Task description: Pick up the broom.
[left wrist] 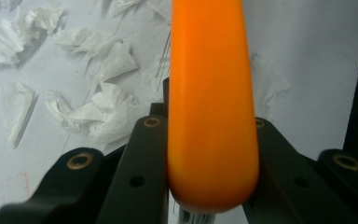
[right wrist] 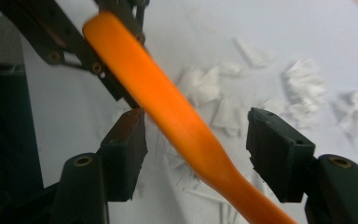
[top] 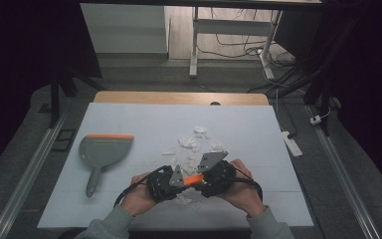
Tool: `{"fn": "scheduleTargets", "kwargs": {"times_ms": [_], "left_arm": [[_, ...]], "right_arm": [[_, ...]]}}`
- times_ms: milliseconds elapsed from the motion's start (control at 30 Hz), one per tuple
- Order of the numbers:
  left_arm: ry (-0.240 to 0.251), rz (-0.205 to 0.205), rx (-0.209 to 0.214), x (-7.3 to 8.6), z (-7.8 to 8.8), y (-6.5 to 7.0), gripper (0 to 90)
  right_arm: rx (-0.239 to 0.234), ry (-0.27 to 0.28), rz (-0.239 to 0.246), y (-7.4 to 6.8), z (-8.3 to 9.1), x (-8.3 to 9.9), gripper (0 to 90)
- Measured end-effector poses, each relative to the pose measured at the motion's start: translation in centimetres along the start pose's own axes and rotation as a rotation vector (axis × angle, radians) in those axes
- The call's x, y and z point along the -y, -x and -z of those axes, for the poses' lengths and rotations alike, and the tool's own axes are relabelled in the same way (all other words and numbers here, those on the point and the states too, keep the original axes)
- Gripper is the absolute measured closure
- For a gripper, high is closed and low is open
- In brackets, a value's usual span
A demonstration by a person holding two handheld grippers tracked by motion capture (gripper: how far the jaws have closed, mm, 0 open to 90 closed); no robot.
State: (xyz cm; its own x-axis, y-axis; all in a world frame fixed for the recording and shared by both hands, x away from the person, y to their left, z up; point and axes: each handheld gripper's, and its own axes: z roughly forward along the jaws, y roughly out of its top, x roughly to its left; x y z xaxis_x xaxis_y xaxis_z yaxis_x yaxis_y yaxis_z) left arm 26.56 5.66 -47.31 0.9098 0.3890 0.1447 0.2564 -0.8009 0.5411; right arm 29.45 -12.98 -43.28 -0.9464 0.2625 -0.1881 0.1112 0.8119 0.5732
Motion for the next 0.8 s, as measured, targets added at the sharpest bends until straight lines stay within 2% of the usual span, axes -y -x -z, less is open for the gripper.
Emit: {"fn": "scheduleTargets", "kwargs": {"times_ms": [133,267,300,367,400,500,667,733,800], "left_arm": [[0.004,-0.016,0.004,-0.07,0.04,0.12,79.7],[0.015,-0.012,0.012,-0.1,0.11,0.21,79.7],[0.011,-0.018,0.013,-0.12,0.18,0.17,79.7],[0.008,-0.025,0.016,-0.11,0.17,0.18,79.6],[0.009,-0.027,0.017,-0.08,0.17,0.15,79.4],[0.014,-0.031,0.016,-0.03,0.26,0.1,79.0],[0.027,-0.056,0.007,0.22,0.4,-0.12,76.8],[0.037,-0.042,-0.008,0.35,0.58,-0.38,74.0],[0.072,0.0,-0.028,0.54,0.93,-0.77,66.9]], "right_arm": [[-0.008,-0.039,0.022,-0.04,-0.48,0.1,42.0],[-0.013,-0.065,0.04,-0.12,-0.7,0.14,44.8],[-0.005,-0.08,0.059,-0.26,-0.89,0.18,50.0],[0.004,-0.08,0.06,-0.39,-0.91,0.2,52.7],[0.0,-0.085,0.08,-0.43,-0.87,0.19,54.8],[-0.008,-0.093,0.086,-0.51,-0.76,0.16,56.5],[-0.023,-0.112,0.134,-0.76,-0.95,0.31,62.6],[-0.03,-0.113,0.145,-0.83,-1.02,0.39,65.0],[-0.039,-0.109,0.145,-0.86,-1.01,0.47,68.4]]}}
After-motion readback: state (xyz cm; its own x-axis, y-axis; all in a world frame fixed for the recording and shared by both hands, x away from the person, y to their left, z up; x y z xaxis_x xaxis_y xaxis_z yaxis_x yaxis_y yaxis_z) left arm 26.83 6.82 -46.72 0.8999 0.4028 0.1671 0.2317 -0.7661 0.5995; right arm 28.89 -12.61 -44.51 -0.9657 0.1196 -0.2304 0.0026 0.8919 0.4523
